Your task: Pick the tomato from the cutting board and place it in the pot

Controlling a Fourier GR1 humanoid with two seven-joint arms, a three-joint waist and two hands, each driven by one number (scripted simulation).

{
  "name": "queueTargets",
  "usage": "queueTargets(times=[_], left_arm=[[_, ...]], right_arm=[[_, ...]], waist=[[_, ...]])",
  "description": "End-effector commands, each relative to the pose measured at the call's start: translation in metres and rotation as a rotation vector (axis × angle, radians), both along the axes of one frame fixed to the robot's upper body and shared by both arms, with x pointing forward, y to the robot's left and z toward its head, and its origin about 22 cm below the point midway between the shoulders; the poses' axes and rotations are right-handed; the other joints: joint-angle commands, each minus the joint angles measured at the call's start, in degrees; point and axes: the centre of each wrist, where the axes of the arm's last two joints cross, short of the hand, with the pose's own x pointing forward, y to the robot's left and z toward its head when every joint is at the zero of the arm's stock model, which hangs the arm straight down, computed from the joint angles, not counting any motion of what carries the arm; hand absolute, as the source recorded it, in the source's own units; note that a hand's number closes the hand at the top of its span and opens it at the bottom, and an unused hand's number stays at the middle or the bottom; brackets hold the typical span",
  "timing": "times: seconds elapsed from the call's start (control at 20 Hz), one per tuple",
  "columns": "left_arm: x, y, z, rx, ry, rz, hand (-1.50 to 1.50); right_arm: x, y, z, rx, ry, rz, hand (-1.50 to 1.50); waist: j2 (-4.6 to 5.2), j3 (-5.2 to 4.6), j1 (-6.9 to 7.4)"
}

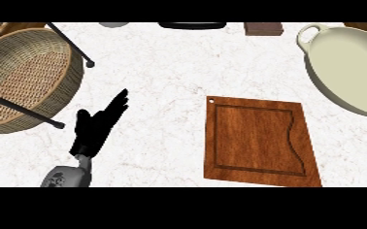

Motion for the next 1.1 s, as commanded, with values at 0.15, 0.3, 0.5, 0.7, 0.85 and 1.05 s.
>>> queueTargets(times=[0.15,0.3,0.5,0.7,0.85,1.05], left_arm=[[0.009,0.006,0.005,0.007,0.004,0.0,0.0],[0.004,-0.008,0.001,0.004,0.017,-0.009,0.0],[0.006,0.005,-0.005,0.015,-0.005,-0.004,0.0],[-0.001,-0.014,0.003,0.006,0.0,-0.021,0.0],[0.013,-0.015,-0.001,-0.011,-0.017,-0.034,0.0],[0.008,-0.011,-0.001,0.011,-0.002,-0.022,0.0]], right_arm=[[0.014,-0.017,0.035,-0.184,-0.063,0.02,1.5],[0.043,-0.017,0.062,-0.234,-0.027,0.014,1.5],[0.059,-0.021,0.097,-0.301,-0.009,0.005,1.5],[0.108,0.003,0.108,-0.328,0.02,0.039,1.5],[0.129,0.013,0.13,-0.398,0.084,0.054,1.5],[0.161,0.035,0.132,-0.439,0.144,0.073,1.5]], waist=[[0.03,-0.11,0.15],[-0.05,-0.24,0.5],[-0.05,-0.35,0.17],[-0.16,-0.4,0.6],[0.19,-0.43,0.95],[0.12,-0.43,0.91]])
